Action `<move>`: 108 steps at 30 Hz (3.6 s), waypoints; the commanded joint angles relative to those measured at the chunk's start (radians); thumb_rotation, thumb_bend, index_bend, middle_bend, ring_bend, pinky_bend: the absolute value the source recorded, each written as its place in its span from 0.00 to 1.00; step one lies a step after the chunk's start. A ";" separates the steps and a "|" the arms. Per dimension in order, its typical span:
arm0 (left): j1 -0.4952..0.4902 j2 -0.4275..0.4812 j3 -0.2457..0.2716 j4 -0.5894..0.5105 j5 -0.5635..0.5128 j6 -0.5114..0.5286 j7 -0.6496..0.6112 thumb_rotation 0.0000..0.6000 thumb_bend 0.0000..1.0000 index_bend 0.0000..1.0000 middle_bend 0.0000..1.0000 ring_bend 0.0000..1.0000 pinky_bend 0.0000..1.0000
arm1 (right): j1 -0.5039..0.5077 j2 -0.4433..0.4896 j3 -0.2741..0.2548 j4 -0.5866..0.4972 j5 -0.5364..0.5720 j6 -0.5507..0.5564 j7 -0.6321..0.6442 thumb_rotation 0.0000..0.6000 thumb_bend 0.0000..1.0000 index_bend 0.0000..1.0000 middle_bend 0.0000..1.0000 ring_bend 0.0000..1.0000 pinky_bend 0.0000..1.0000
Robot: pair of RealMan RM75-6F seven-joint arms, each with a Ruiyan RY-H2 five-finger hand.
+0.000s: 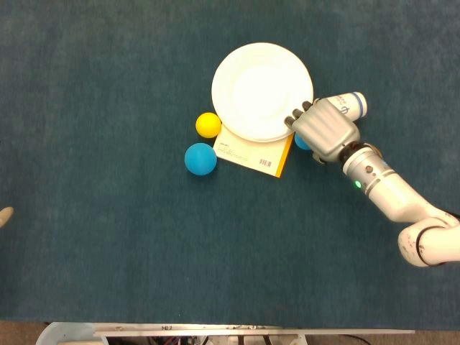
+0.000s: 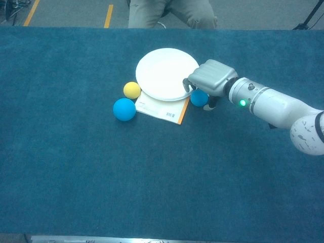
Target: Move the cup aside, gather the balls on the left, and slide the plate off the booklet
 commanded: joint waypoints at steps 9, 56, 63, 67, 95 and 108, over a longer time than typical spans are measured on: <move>-0.001 -0.004 0.000 0.006 -0.004 -0.003 -0.011 1.00 0.18 0.15 0.11 0.05 0.05 | -0.019 -0.028 0.007 0.038 -0.032 0.008 0.002 1.00 0.17 0.49 0.46 0.40 0.61; 0.035 0.049 0.012 -0.047 0.007 0.043 0.022 1.00 0.18 0.15 0.11 0.05 0.05 | 0.215 -0.136 0.286 -0.037 0.137 -0.035 -0.060 1.00 0.17 0.53 0.49 0.44 0.63; 0.043 0.055 0.013 -0.056 0.004 0.048 0.030 1.00 0.18 0.15 0.11 0.05 0.05 | 0.297 -0.193 0.304 0.050 0.242 -0.058 -0.102 1.00 0.17 0.53 0.49 0.44 0.63; 0.051 0.060 0.015 -0.057 0.000 0.056 0.028 1.00 0.18 0.15 0.11 0.05 0.05 | 0.326 -0.216 0.299 0.084 0.277 -0.066 -0.111 1.00 0.17 0.53 0.49 0.44 0.63; 0.057 0.054 0.014 -0.046 0.011 0.056 0.018 1.00 0.18 0.15 0.11 0.05 0.05 | 0.183 -0.064 0.072 -0.102 -0.027 -0.043 0.046 1.00 0.17 0.53 0.49 0.44 0.62; 0.042 0.048 0.008 -0.051 0.013 0.037 0.031 1.00 0.18 0.15 0.11 0.05 0.05 | 0.145 -0.065 0.037 -0.087 -0.078 -0.055 0.058 1.00 0.17 0.44 0.44 0.40 0.61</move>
